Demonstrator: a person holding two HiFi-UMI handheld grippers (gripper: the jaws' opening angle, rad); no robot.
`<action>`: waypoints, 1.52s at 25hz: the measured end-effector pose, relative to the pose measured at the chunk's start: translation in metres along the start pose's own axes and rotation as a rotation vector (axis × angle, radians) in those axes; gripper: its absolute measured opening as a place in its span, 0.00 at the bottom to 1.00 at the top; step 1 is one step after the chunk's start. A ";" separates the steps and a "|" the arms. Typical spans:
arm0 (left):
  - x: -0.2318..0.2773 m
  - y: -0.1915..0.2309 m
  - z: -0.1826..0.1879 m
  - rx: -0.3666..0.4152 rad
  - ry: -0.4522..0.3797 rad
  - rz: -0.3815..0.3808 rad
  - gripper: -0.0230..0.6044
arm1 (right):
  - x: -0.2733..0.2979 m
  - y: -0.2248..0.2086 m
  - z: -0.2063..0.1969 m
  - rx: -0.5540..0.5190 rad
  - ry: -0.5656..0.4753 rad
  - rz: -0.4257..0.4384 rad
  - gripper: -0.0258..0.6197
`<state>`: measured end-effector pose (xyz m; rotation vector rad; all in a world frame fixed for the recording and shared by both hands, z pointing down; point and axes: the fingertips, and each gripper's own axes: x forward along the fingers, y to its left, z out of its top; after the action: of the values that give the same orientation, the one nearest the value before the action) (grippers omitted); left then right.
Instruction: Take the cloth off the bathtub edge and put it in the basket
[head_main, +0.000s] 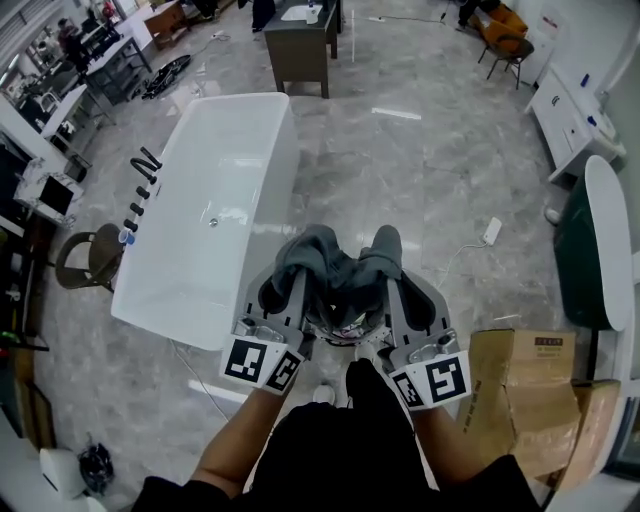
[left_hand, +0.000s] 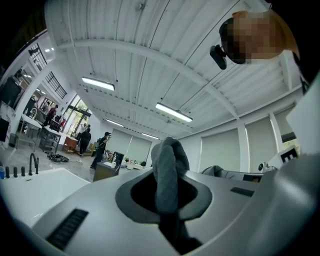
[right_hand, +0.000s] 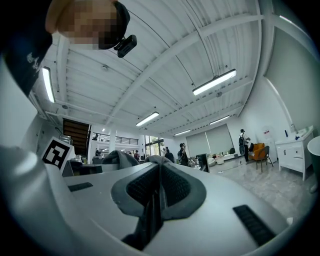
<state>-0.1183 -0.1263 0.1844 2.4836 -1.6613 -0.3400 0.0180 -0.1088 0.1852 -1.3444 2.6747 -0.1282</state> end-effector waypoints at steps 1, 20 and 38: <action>0.002 0.001 -0.006 -0.001 0.008 0.002 0.10 | 0.001 -0.002 -0.006 0.001 0.008 0.001 0.10; 0.054 0.021 -0.173 -0.134 0.227 0.085 0.10 | 0.010 -0.101 -0.162 0.127 0.232 -0.008 0.10; 0.055 0.060 -0.353 -0.189 0.396 0.238 0.10 | 0.018 -0.143 -0.326 0.171 0.421 0.075 0.10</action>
<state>-0.0598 -0.2053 0.5333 2.0266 -1.6426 0.0234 0.0655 -0.2051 0.5253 -1.2794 2.9558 -0.6860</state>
